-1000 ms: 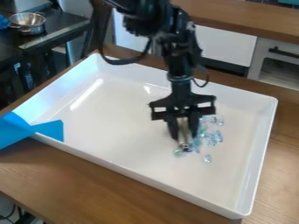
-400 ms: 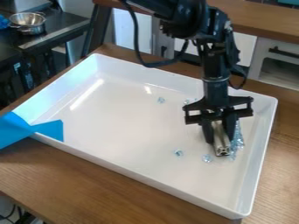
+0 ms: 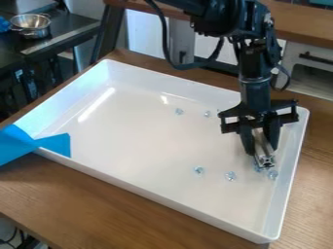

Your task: Sweep into pile

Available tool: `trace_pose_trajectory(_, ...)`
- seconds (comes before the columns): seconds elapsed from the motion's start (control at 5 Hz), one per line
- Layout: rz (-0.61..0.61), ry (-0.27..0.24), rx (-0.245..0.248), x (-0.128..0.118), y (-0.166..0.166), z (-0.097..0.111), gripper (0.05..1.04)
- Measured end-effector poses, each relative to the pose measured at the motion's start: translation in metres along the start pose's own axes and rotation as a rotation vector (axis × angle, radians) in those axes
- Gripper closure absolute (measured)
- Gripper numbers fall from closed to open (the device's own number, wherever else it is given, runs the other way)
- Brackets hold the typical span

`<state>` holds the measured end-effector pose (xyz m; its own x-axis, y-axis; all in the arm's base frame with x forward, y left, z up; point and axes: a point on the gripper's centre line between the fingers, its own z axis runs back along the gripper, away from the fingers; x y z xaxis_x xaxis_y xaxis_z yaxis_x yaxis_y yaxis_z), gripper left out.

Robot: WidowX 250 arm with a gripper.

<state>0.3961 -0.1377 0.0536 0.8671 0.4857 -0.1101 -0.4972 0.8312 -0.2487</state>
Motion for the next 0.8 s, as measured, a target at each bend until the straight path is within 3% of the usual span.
trace_pose_trajectory(0.2,-0.009,0.016,-0.061,-0.007,-0.004,0.03,0.702)
trace_pose_trajectory(0.4,-0.005,0.011,-0.111,-0.009,0.018,0.074,0.703)
trace_pose_trajectory(0.6,0.0,-0.002,-0.051,-0.013,0.057,0.083,0.702)
trace_pose_trajectory(0.8,0.004,0.016,0.01,-0.029,0.087,0.075,0.703)
